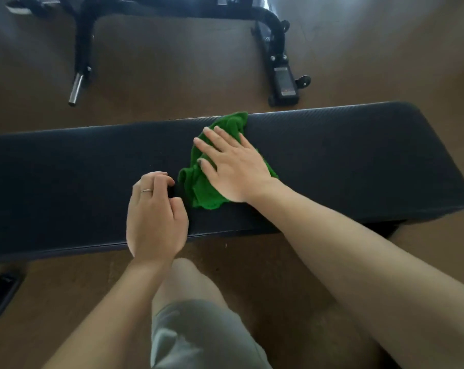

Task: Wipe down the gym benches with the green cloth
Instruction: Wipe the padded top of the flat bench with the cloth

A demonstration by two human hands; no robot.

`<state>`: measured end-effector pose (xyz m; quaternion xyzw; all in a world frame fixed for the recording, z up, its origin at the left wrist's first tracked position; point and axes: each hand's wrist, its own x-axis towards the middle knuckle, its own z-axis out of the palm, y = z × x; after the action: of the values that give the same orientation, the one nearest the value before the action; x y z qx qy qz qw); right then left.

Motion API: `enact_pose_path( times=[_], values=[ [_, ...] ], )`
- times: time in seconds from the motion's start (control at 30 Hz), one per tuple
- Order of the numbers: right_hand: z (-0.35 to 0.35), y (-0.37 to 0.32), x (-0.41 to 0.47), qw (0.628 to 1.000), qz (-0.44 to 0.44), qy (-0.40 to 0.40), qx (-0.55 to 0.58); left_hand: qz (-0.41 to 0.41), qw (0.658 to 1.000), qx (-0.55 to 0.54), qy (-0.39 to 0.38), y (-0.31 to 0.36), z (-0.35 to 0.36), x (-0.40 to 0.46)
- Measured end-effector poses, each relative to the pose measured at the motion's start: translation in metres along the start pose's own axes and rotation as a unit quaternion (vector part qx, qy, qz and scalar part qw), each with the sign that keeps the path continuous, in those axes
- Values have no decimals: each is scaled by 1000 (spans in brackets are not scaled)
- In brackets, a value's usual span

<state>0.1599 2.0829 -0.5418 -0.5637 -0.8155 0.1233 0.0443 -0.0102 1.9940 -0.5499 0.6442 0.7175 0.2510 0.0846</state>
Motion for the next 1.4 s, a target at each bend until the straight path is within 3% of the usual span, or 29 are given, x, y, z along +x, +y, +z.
enact_pose_path(
  times=[0.1,0.17,0.43,0.8,1.07,1.3,1.4],
  values=[
    [-1,5,5,984,172,41,16,11,1000,1,-6,-2,1,0],
    [1,-2,-4,976,215,41,23,23,1000,8,-7,-4,1,1],
    [17,-42,-104,994,108,3,7,48,999,13,-15,-7,3,-2],
    [1,0,19,1000,-11,-21,-11,18,999,44,0,-1,6,2],
    [-3,17,91,999,-26,21,-12,-16,998,63,-3,5,2,3],
    [-31,127,43,996,71,48,-11,-51,995,91,-9,14,1,3],
    [-31,136,40,996,74,48,-31,-51,994,98,-7,19,3,3]
  ],
)
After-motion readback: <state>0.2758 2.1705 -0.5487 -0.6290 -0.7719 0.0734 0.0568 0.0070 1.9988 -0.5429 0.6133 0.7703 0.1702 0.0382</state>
